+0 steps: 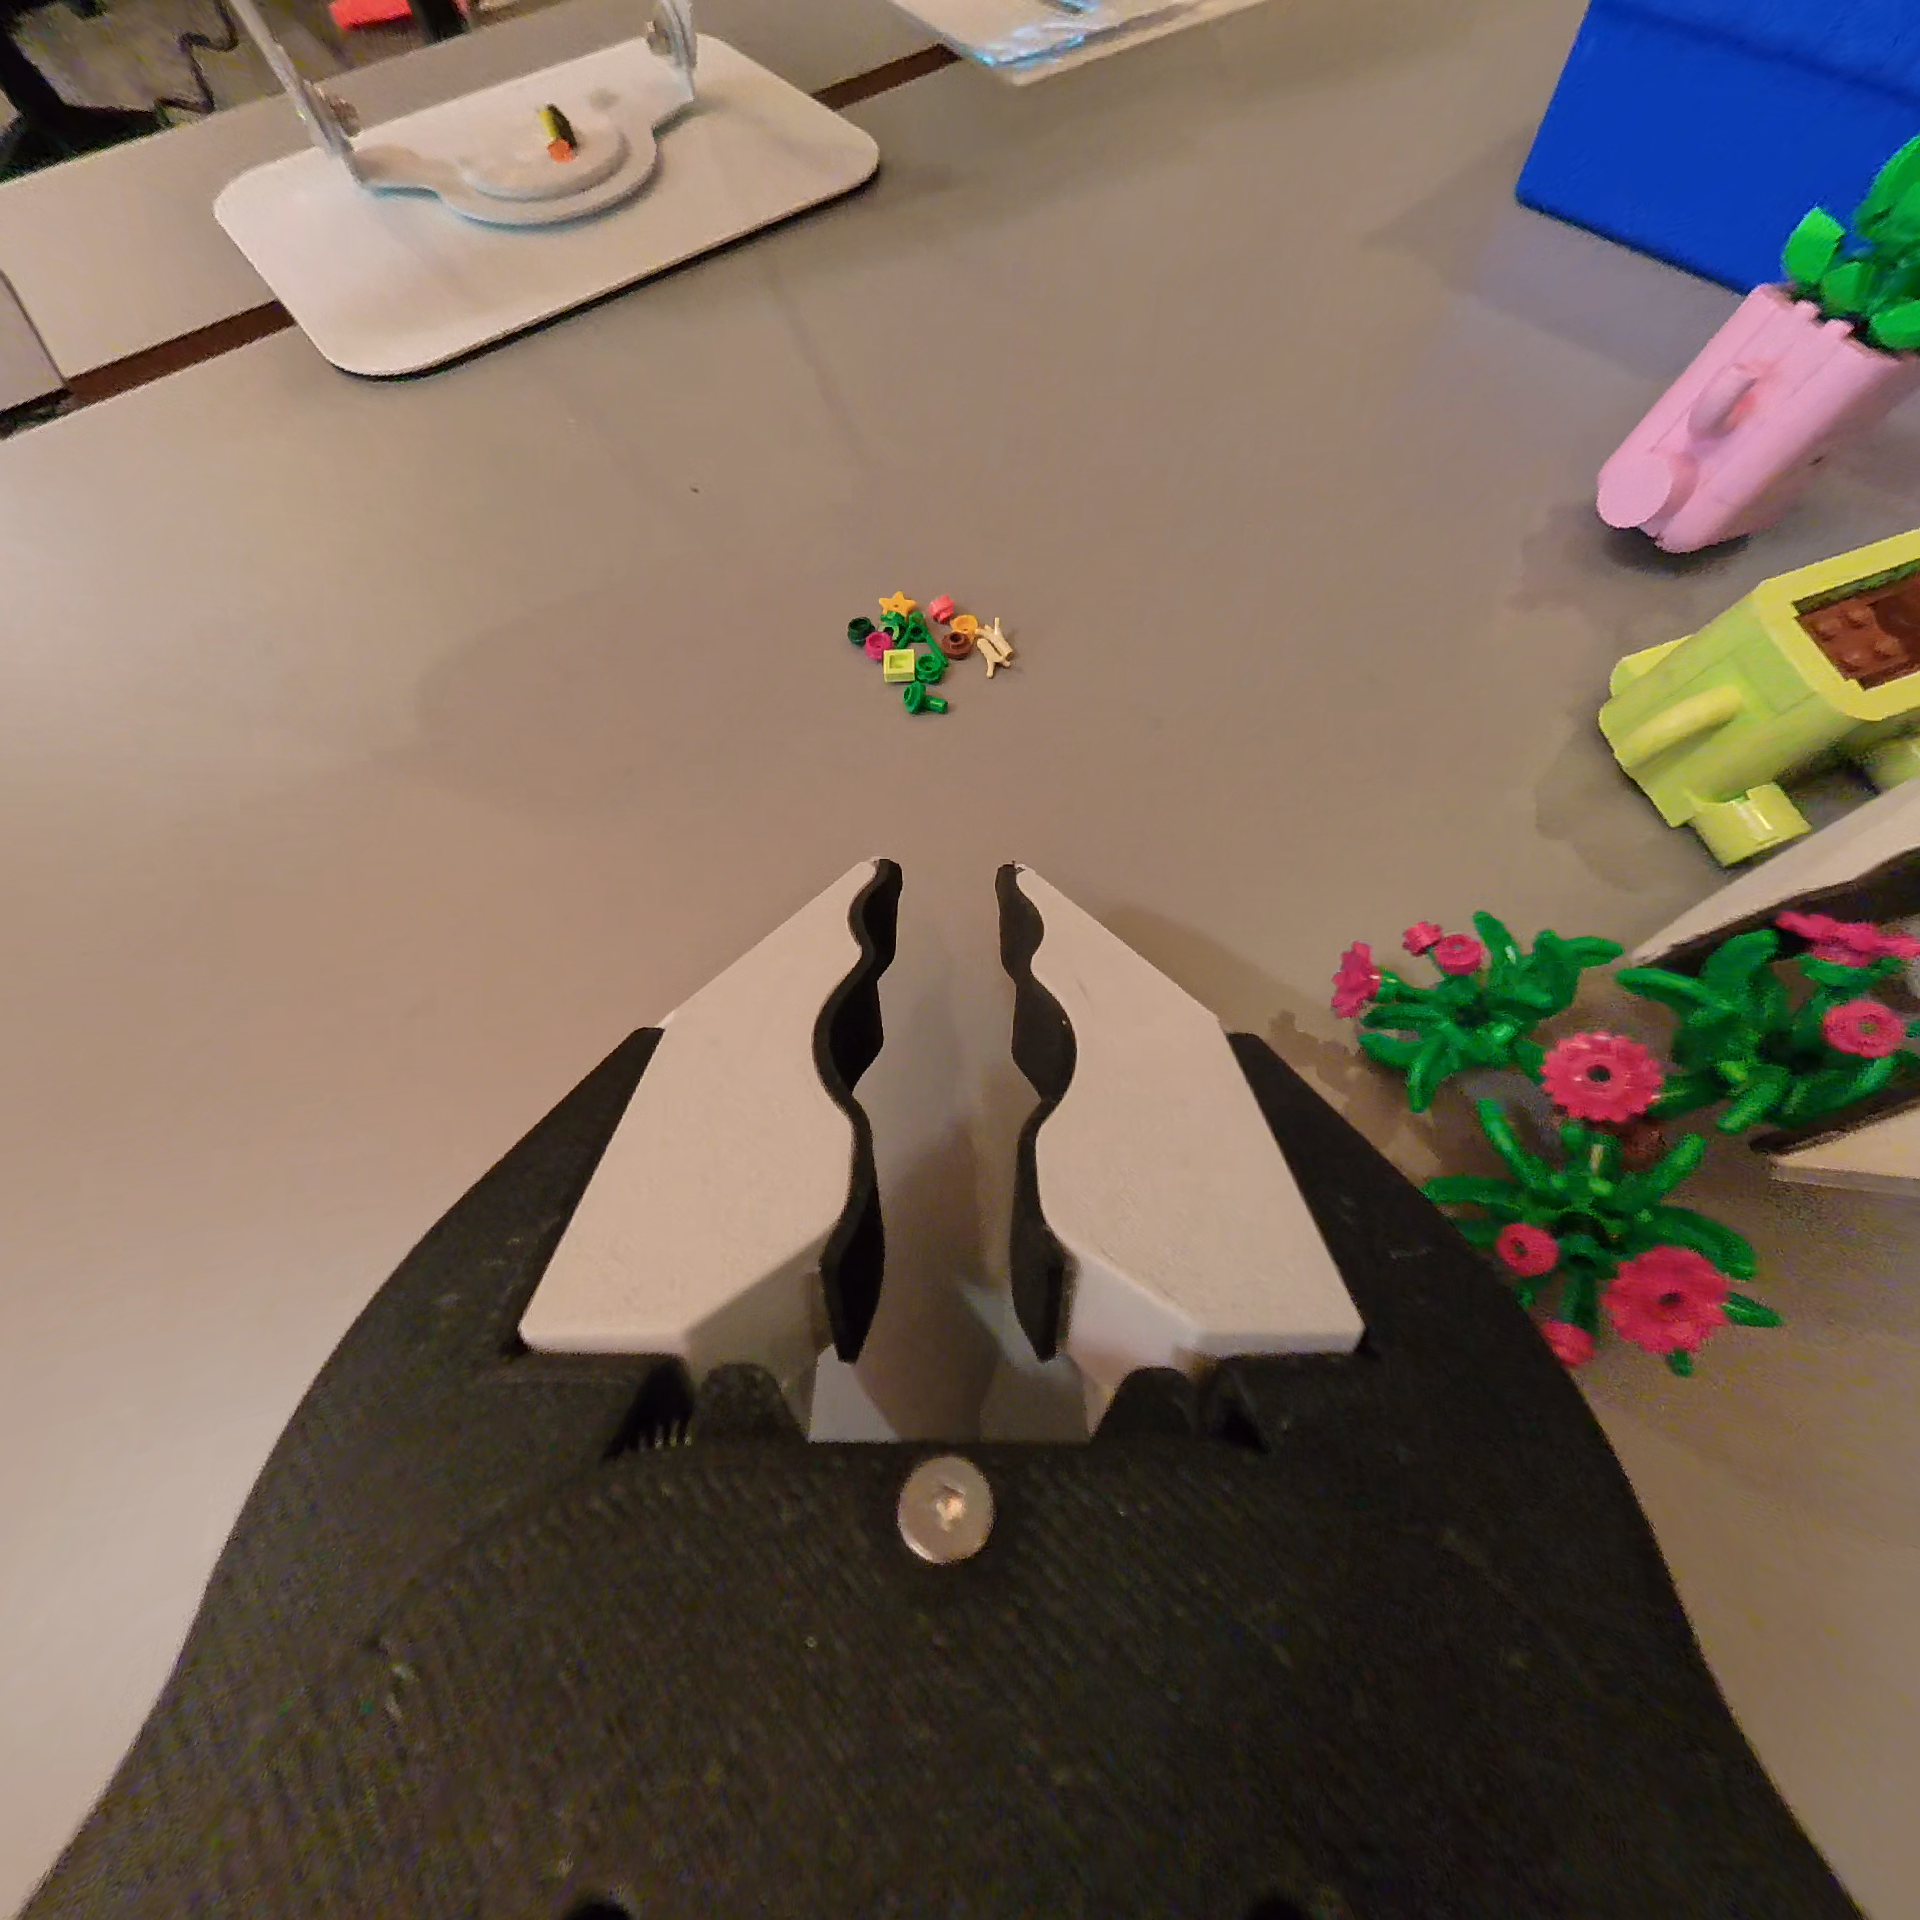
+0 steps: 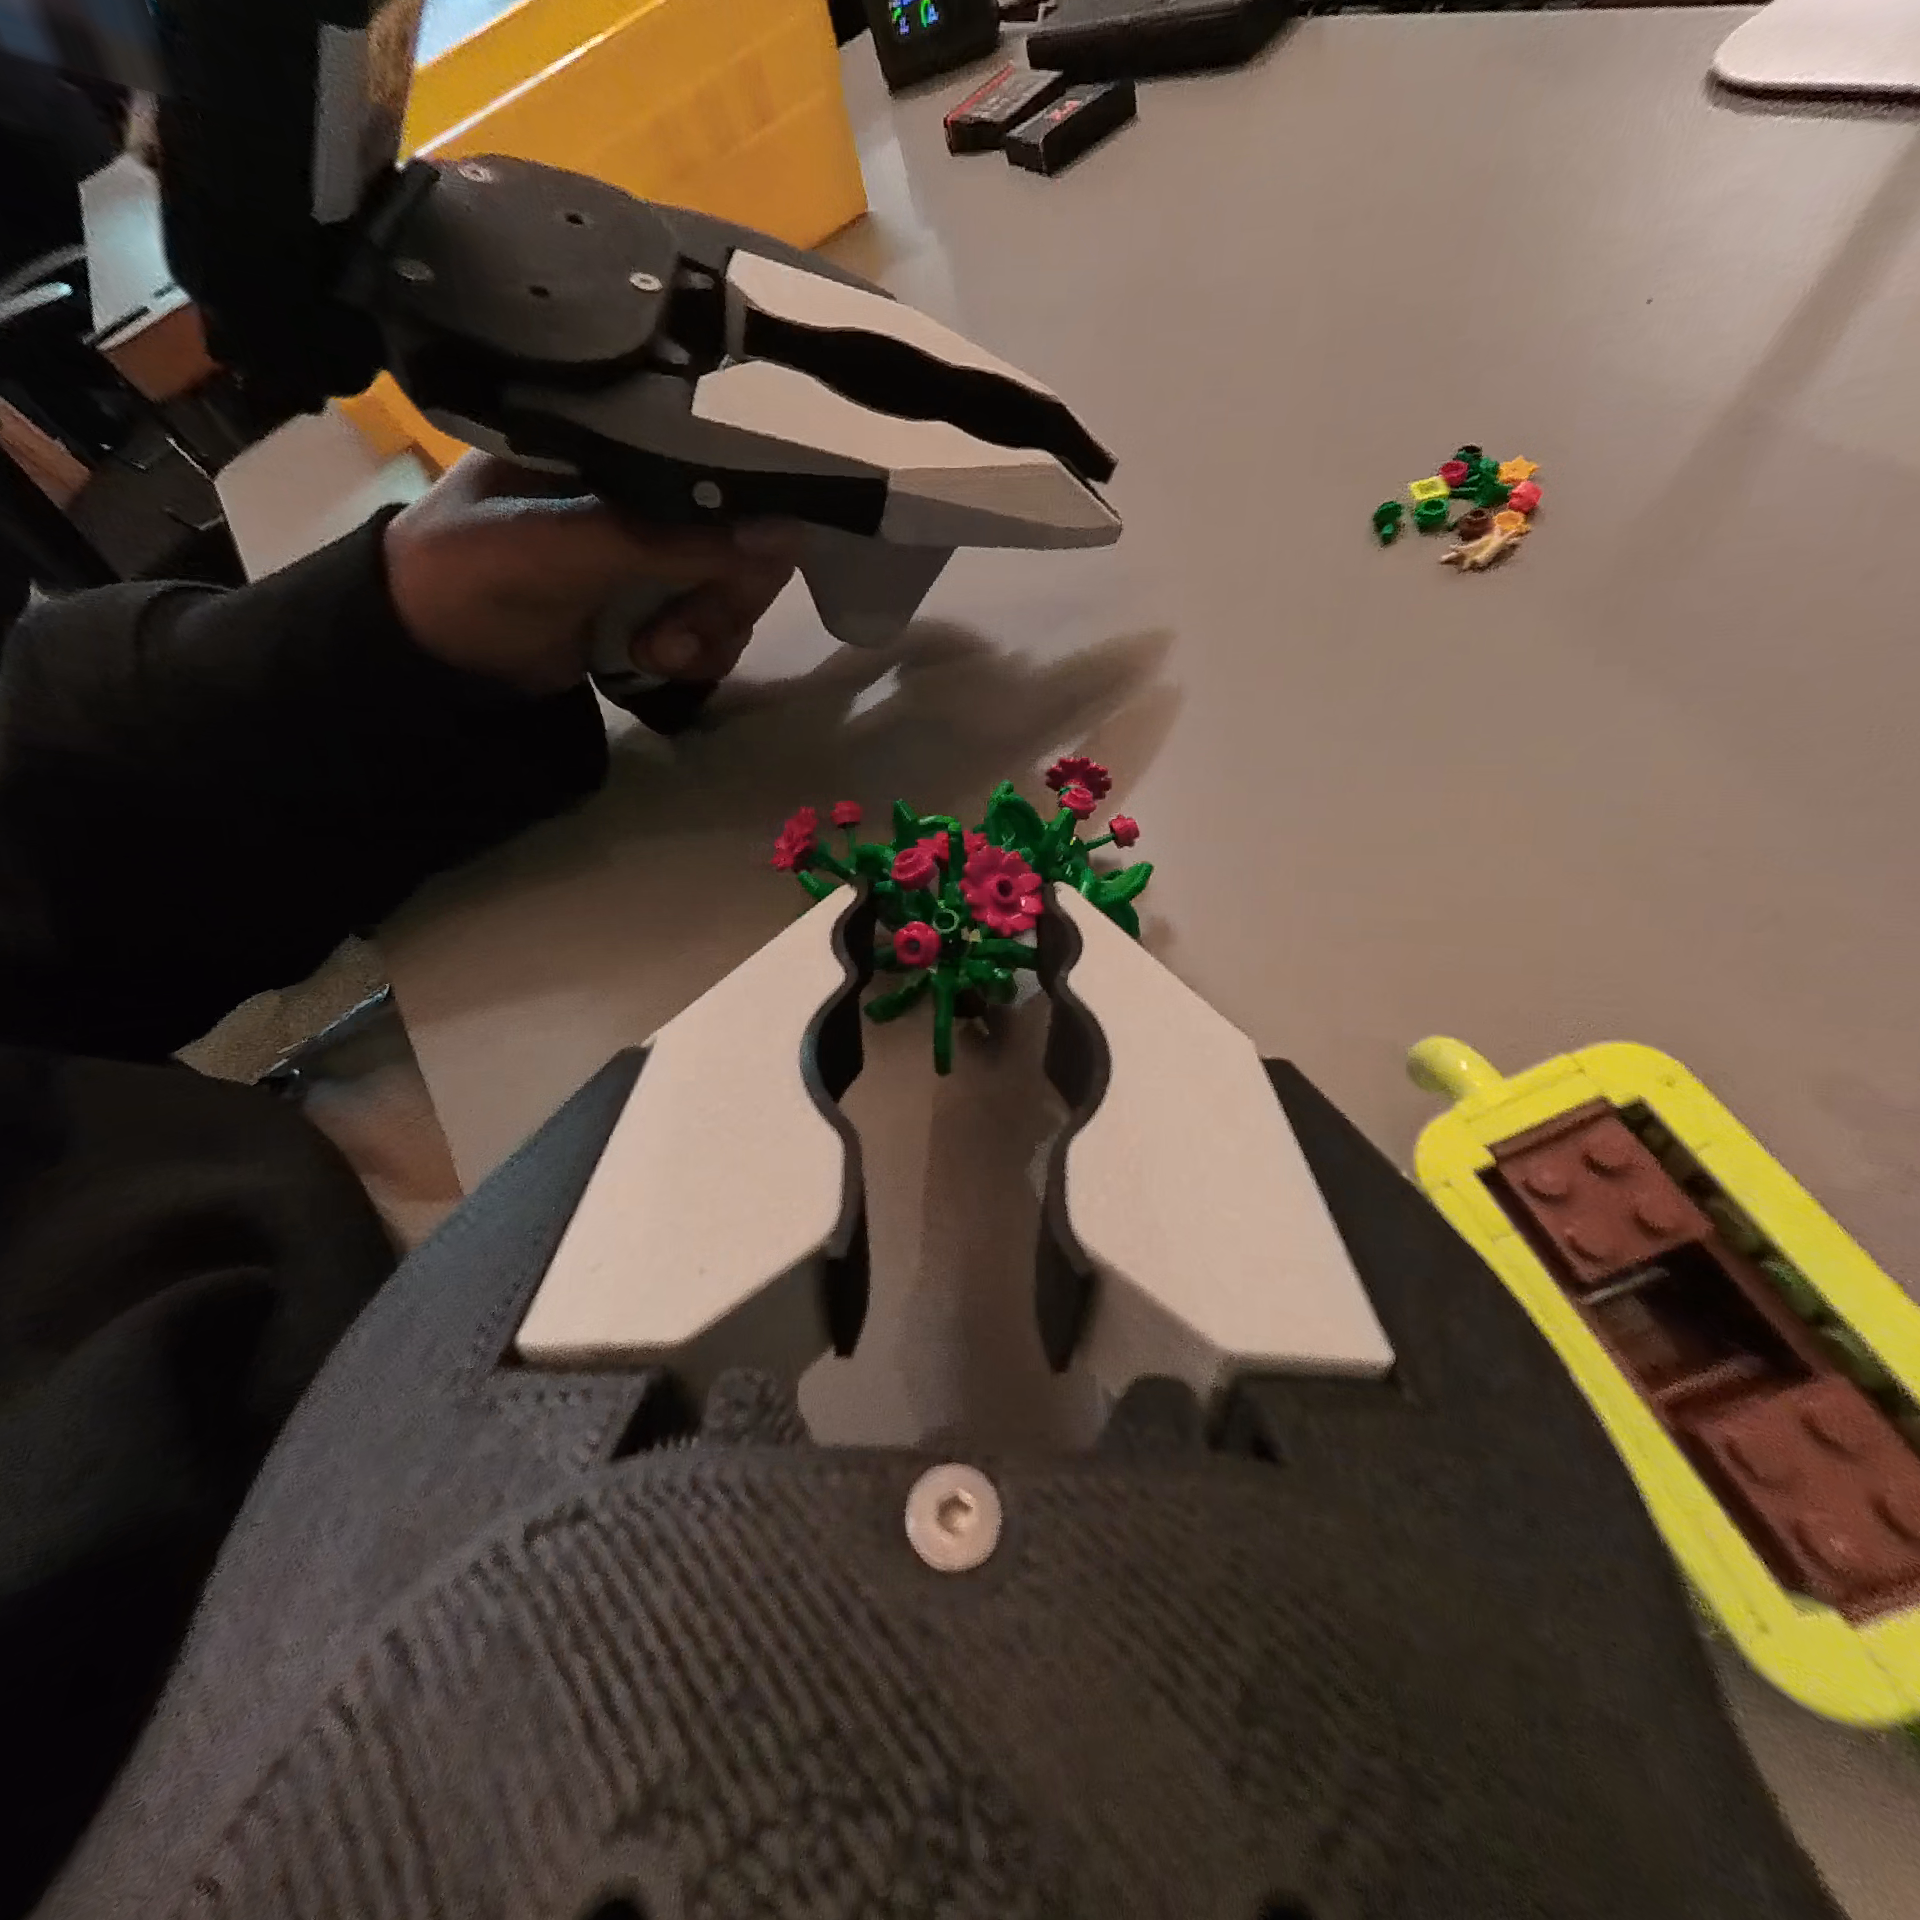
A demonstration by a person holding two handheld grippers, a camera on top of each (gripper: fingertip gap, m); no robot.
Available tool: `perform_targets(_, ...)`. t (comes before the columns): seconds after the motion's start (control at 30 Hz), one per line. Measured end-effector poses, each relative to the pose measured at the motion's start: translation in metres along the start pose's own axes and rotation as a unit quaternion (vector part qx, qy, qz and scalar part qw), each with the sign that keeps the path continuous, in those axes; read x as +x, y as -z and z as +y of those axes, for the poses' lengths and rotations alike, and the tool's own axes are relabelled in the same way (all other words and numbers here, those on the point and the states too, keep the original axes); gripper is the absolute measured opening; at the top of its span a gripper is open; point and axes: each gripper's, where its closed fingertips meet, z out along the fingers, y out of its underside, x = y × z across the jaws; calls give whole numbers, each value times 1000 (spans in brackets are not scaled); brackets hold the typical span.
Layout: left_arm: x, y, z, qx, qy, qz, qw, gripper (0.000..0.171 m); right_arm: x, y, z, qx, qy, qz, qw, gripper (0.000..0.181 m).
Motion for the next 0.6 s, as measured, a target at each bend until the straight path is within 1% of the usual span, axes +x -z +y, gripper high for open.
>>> perform_targets(0.13,-3,4,-1,11,15,6,1000,18,-4,-10,-2,-8,4,-6,1000,30)
perform_targets(0.2,-4,4,-1,12,25,12,1000,18,-5,-13,-3,-7,12,-4,1000,37)
perform_targets(0.27,-4,4,0,10,35,17,999,18,-4,-11,-8,8,20,5,1000,44)
perform_targets(0.4,-6,7,-4,25,42,20,999,18,-4,9,-21,72,16,5,997,50)
perform_targets(0.47,-6,9,-6,33,45,20,998,18,-1,20,-15,75,12,17,997,51)
perform_targets(0.6,-8,11,-8,43,56,27,997,18,0,39,0,63,27,47,997,42)
